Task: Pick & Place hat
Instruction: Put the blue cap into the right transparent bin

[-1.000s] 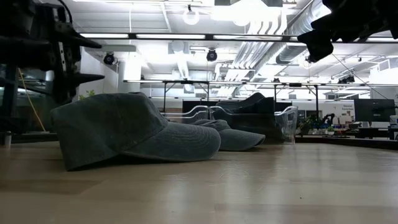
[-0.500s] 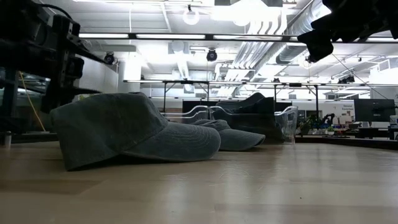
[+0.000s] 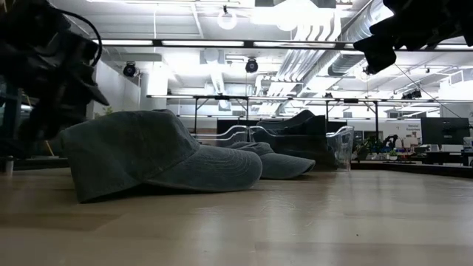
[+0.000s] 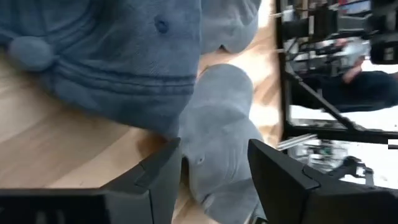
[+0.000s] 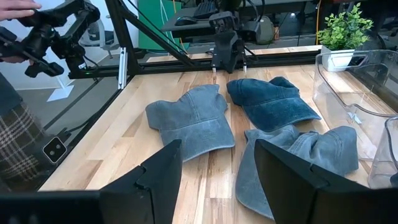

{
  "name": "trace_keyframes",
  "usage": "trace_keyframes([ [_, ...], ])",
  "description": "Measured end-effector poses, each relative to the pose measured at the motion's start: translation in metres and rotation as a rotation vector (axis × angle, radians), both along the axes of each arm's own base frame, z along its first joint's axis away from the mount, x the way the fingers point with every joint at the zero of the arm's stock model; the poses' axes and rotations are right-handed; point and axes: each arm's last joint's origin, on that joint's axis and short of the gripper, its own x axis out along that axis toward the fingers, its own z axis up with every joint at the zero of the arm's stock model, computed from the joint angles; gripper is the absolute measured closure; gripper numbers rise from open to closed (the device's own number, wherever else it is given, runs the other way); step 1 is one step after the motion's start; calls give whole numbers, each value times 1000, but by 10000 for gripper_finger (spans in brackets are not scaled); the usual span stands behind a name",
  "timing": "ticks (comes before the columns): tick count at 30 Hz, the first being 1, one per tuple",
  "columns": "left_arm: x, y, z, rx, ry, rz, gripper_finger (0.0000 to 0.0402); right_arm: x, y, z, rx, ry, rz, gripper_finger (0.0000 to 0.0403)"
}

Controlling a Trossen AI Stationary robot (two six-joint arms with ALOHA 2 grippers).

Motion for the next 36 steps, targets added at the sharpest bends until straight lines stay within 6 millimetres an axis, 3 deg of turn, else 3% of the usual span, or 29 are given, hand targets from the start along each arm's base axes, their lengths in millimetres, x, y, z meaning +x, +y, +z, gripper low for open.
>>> trace_keyframes([
  [5,-6,-5,3,-22,106,28,228,0,0,0,0,1,0,208],
  [12,-5,-11,-4,-133,207,195,229,0,0,0,0,0,0,208],
  [24,8,-10,-10,-168,208,423,226,0,0,0,0,0,0,208],
  [31,12,-12,-13,-170,241,378,175,0,0,0,0,0,0,208],
  [36,12,-11,-13,-202,222,456,120,0,0,0,0,0,0,208],
])
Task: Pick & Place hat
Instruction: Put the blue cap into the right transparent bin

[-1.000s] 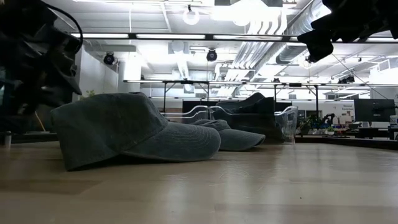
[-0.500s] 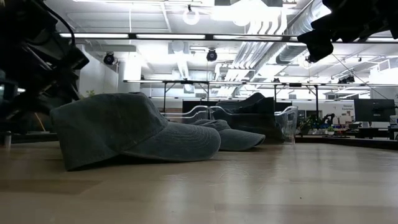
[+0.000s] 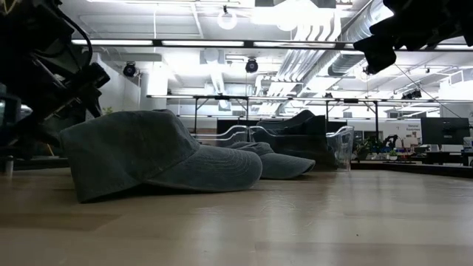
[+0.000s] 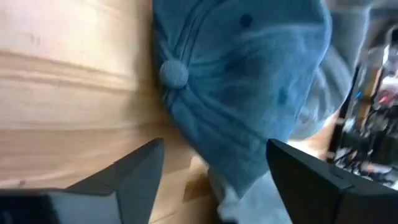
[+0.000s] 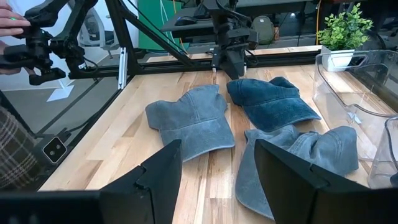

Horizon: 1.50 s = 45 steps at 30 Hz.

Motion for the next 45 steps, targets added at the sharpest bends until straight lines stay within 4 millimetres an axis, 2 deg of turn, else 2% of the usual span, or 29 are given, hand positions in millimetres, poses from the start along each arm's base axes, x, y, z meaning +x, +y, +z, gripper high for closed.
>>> trace_keyframes([
  [4,0,0,-8,-44,-28,29,89,0,0,0,0,0,0,208],
  [7,0,0,-14,-58,-49,20,81,0,0,0,0,0,0,208],
  [14,-1,2,-18,-25,-87,110,81,0,0,0,0,0,0,208],
  [25,2,1,-17,-30,-122,87,81,0,0,0,0,0,0,208],
  [29,5,-4,-17,-59,-127,44,81,0,0,0,0,0,0,208],
  [45,20,-6,-23,-68,-175,172,81,0,0,0,0,0,0,208],
])
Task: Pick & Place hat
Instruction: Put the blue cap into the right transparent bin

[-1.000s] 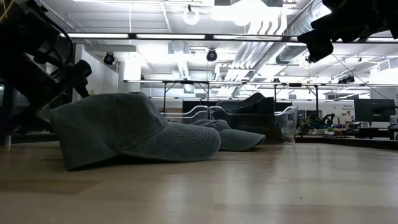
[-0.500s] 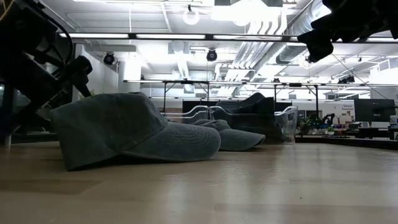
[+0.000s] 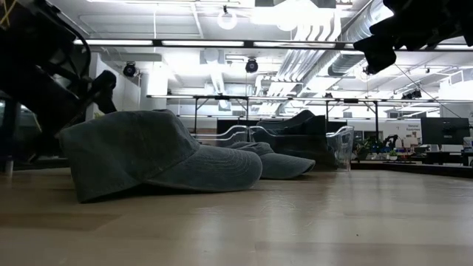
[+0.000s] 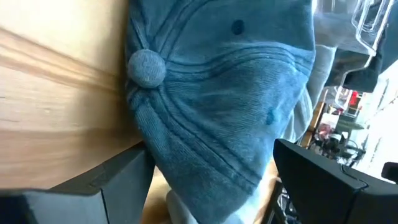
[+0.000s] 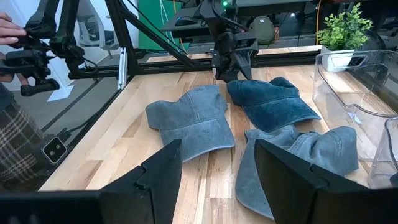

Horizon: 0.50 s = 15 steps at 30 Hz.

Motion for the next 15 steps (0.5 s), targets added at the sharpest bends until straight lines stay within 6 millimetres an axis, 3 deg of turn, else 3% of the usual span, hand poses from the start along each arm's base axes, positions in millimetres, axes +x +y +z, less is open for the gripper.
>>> trace_keyframes([
  [9,10,0,0,-13,-75,77,86,0,0,0,0,0,0,208],
  [15,10,0,0,-4,-81,90,137,0,0,0,0,0,0,208],
])
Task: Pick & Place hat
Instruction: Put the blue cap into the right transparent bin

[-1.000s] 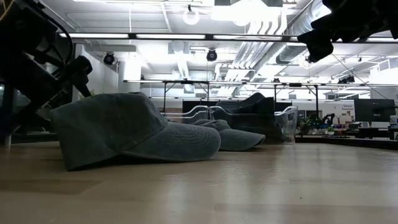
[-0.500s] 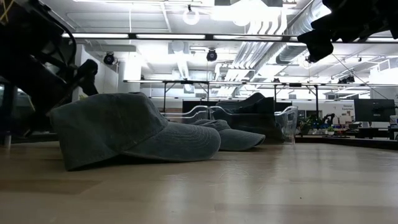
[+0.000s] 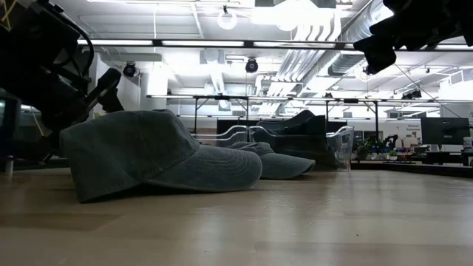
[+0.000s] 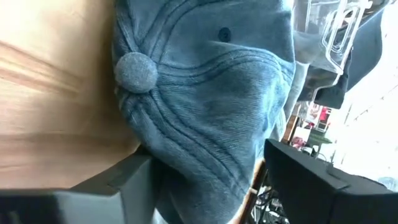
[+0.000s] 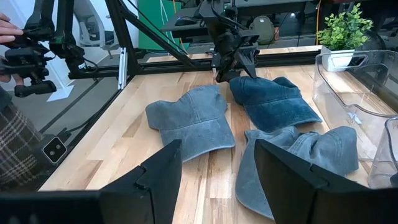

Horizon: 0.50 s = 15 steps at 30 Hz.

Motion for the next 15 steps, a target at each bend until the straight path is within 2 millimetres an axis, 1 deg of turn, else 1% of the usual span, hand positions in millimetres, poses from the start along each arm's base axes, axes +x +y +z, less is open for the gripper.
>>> trace_keyframes([
  [8,0,0,0,0,3,-8,245,0,0,0,0,0,0,208],
  [15,0,-1,0,11,22,-61,357,0,0,0,0,0,-1,208],
])
